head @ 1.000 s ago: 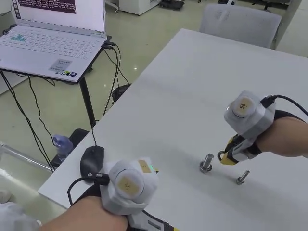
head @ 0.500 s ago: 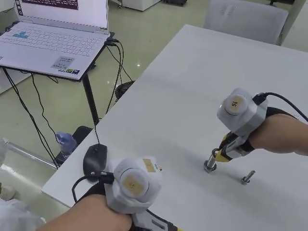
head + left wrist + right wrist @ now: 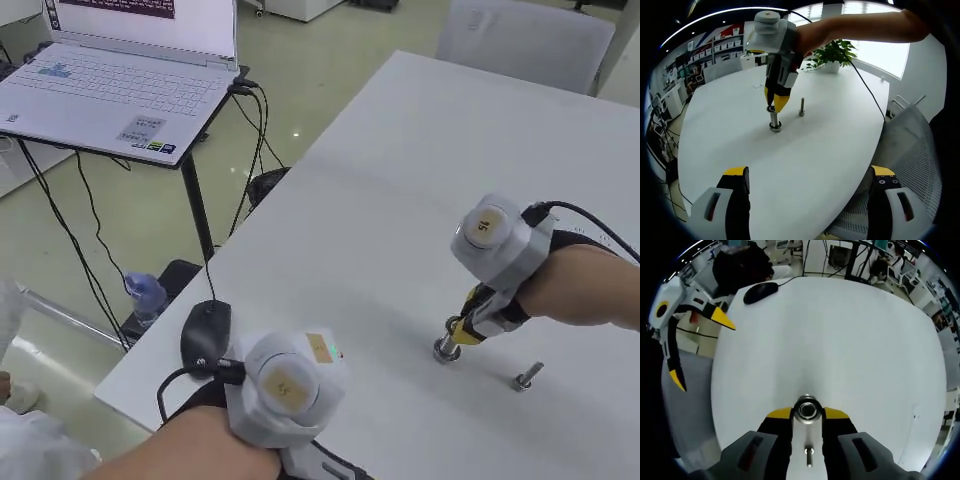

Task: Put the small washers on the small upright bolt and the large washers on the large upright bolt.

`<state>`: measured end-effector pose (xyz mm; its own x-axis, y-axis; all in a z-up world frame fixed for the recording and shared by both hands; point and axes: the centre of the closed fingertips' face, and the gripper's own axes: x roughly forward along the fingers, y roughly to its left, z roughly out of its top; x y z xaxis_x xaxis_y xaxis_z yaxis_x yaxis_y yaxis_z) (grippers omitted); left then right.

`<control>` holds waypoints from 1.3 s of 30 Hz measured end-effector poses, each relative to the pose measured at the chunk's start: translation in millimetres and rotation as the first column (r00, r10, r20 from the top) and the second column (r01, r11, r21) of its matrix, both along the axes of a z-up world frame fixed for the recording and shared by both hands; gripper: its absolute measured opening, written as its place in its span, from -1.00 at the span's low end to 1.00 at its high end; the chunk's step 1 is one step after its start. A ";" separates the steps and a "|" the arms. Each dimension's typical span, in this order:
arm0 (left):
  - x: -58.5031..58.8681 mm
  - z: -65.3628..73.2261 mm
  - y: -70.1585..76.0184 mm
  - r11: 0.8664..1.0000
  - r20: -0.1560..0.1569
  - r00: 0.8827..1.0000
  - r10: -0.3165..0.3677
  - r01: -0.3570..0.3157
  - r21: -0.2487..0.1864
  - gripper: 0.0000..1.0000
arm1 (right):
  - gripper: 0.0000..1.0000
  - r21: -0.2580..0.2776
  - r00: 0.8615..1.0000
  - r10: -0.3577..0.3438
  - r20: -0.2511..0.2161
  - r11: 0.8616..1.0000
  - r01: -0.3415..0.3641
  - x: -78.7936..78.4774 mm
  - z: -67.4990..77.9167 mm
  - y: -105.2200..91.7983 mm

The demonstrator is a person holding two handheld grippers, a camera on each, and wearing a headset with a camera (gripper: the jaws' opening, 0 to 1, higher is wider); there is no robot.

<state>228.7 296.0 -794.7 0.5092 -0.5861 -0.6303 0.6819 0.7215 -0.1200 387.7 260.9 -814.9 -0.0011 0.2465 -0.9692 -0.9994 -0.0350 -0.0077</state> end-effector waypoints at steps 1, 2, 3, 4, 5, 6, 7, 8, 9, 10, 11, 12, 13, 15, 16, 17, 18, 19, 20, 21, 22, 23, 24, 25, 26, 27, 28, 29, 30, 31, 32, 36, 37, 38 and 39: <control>-0.1 -0.1 0.0 1.000 0.000 1.000 0.000 0.000 0.000 0.99 | -0.57 -0.001 1.000 -0.001 -0.003 1.000 0.001 0.5 -1.6 0.6; -0.2 0.0 0.1 1.000 0.000 1.000 0.002 -0.002 -0.001 0.99 | -0.57 -0.003 1.000 0.001 -0.004 1.000 -0.001 0.4 -2.6 0.8; -0.2 -0.3 0.5 1.000 -0.001 1.000 0.004 -0.004 -0.001 0.99 | -0.57 -0.008 1.000 0.004 -0.003 1.000 -0.004 0.8 -4.4 0.6; -0.3 -0.6 0.6 1.000 -0.001 1.000 0.004 -0.004 -0.002 0.99 | -0.57 -0.012 1.000 0.005 -0.003 1.000 -0.005 1.2 -5.7 0.4; -0.5 -0.9 0.7 1.000 -0.001 1.000 0.005 -0.005 -0.001 0.99 | -0.57 -0.016 1.000 0.007 -0.004 1.000 -0.007 1.3 -7.8 0.7; -0.8 -1.4 0.8 1.000 -0.002 1.000 0.005 -0.005 0.000 0.99 | -0.57 -0.019 1.000 0.008 -0.006 1.000 -0.008 0.8 -8.9 0.6; -1.0 -1.5 1.1 1.000 -0.004 1.000 0.006 -0.006 0.000 0.99 | -0.57 -0.024 1.000 0.011 -0.005 1.000 -0.011 -0.7 -10.2 0.4; -1.2 -1.7 1.3 1.000 -0.005 1.000 0.006 -0.006 0.001 0.99 | -0.57 -0.027 1.000 0.015 -0.002 1.000 -0.015 -0.5 -11.3 0.1; -1.7 -2.0 1.5 1.000 -0.007 1.000 0.006 -0.006 0.003 0.98 | -0.57 -0.032 1.000 0.018 0.000 0.999 -0.018 0.0 -12.5 -0.2; -2.0 -2.0 1.4 1.000 -0.006 1.000 0.006 -0.006 0.004 0.98 | -0.57 -0.033 1.000 0.021 0.000 0.999 -0.021 -0.7 -13.2 0.3; -2.0 -1.9 1.4 1.000 -0.006 1.000 0.006 -0.006 0.004 0.98 | -0.57 -0.035 1.000 0.020 0.000 0.999 -0.020 -1.1 -13.8 0.4; -2.3 -1.5 1.3 1.000 -0.007 1.000 0.008 -0.008 0.003 0.97 | -0.57 -0.041 1.000 0.021 -0.001 0.999 -0.021 -2.0 -15.0 0.2; -2.2 -1.7 1.4 1.000 -0.007 1.000 0.008 -0.008 0.003 0.97 | -0.57 -0.045 1.000 0.022 -0.001 0.999 -0.022 -2.6 -16.2 -0.3; -2.0 -2.0 1.4 1.000 -0.007 1.000 0.009 -0.009 0.003 0.97 | -0.57 -0.056 1.000 0.026 -0.002 0.998 -0.026 -4.1 -18.5 -1.6; -2.1 -2.0 1.3 1.000 -0.007 1.000 0.009 -0.009 0.003 0.97 | -0.57 -0.054 1.000 0.024 -0.004 0.998 -0.025 -4.7 -19.7 -0.6; -2.0 -1.9 1.4 1.000 -0.006 1.000 0.009 -0.009 0.004 0.97 | -0.57 -0.061 1.000 0.027 -0.002 0.998 -0.027 -5.0 -21.5 -1.1; -1.9 -1.8 1.3 1.000 -0.006 1.000 0.010 -0.010 0.003 0.96 | -0.57 -0.063 1.000 0.026 -0.002 0.998 -0.026 -5.3 -22.5 -1.2; -2.2 -1.7 0.8 1.000 -0.008 1.000 0.009 -0.009 0.002 0.96 | -0.57 -0.067 1.000 0.025 -0.003 0.997 -0.025 -5.7 -24.2 -1.7; -2.5 -1.9 0.5 1.000 -0.009 1.000 0.009 -0.009 0.002 0.96 | -0.57 -0.068 1.000 0.025 -0.005 0.997 -0.025 -6.1 -25.3 -1.5; -2.6 -2.4 0.4 1.000 -0.009 1.000 0.008 -0.008 0.004 0.96 | -0.57 -0.071 1.000 0.024 -0.006 0.997 -0.025 -6.7 -27.1 -1.7; -2.7 -3.3 0.3 1.000 -0.011 1.000 0.008 -0.008 0.005 0.95 | -0.57 -0.075 1.000 0.025 -0.007 0.997 -0.026 -7.1 -28.5 -2.0; -2.9 -3.5 0.0 1.000 -0.012 1.000 0.008 -0.008 0.005 0.95 | -0.57 -0.077 1.000 0.026 -0.007 0.997 -0.026 -7.3 -29.8 -2.3; -2.9 -3.8 -0.3 1.000 -0.013 1.000 0.009 -0.009 0.003 0.95 | -0.57 -0.079 1.000 0.026 -0.008 0.997 -0.027 -7.5 -31.8 -2.4; -3.0 -4.1 -0.5 1.000 -0.013 1.000 0.009 -0.009 0.002 0.94 | -0.57 -0.080 1.000 0.025 -0.009 0.996 -0.026 -7.7 -33.1 -2.4; -3.3 -4.7 -0.7 1.000 -0.015 1.000 0.009 -0.009 0.002 0.94 | -0.57 -0.081 1.000 0.024 -0.010 0.996 -0.025 -7.7 -35.1 -2.5; -3.6 -5.1 -0.7 1.000 -0.016 1.000 0.008 -0.008 0.003 0.94 | -0.57 -0.081 1.000 0.024 -0.011 0.996 -0.025 -7.5 -36.1 -2.3; -3.8 -5.4 -0.8 1.000 -0.016 1.000 0.008 -0.008 0.003 0.93 | -0.57 -0.081 1.000 0.020 -0.012 0.996 -0.021 -7.7 -37.0 -1.7; -4.1 -5.7 -0.7 1.000 -0.018 1.000 0.007 -0.007 0.003 0.93 | -0.57 -0.082 1.000 0.020 -0.013 0.996 -0.021 -7.8 -37.2 -1.8; -4.3 -5.9 -0.6 1.000 -0.020 1.000 0.007 -0.007 0.003 0.93 | -0.57 -0.084 1.000 0.019 -0.015 0.996 -0.020 -8.4 -38.3 -1.8; -4.6 -5.9 -0.2 1.000 -0.021 1.000 0.007 -0.007 0.004 0.92 | -0.57 -0.085 1.000 0.021 -0.014 0.996 -0.022 -8.8 -39.0 -1.7; -4.8 -5.9 0.0 1.000 -0.022 1.000 0.006 -0.006 0.005 0.92 | -0.57 -0.084 1.000 0.023 -0.016 0.996 -0.025 -9.4 -39.7 -1.2; -5.0 -5.9 1.0 1.000 -0.024 1.000 0.005 -0.005 0.004 0.90 | -0.56 -0.087 1.000 0.020 -0.010 0.996 -0.021 -9.9 -40.5 -1.0; -5.2 -6.0 0.6 1.000 -0.025 1.000 0.004 -0.004 0.004 0.90 | -0.56 -0.088 1.000 0.018 -0.008 0.996 -0.019 -10.0 -40.2 -1.0; -5.3 -6.0 0.4 1.000 -0.025 1.000 0.003 -0.003 0.005 0.89 | -0.56 -0.088 1.000 0.019 -0.007 0.996 -0.020 -10.1 -40.1 -1.0; -5.4 -6.2 0.0 1.000 -0.025 1.000 0.002 -0.002 0.005 0.89 | -0.56 -0.088 1.000 0.019 -0.007 0.996 -0.019 -10.1 -39.9 -1.1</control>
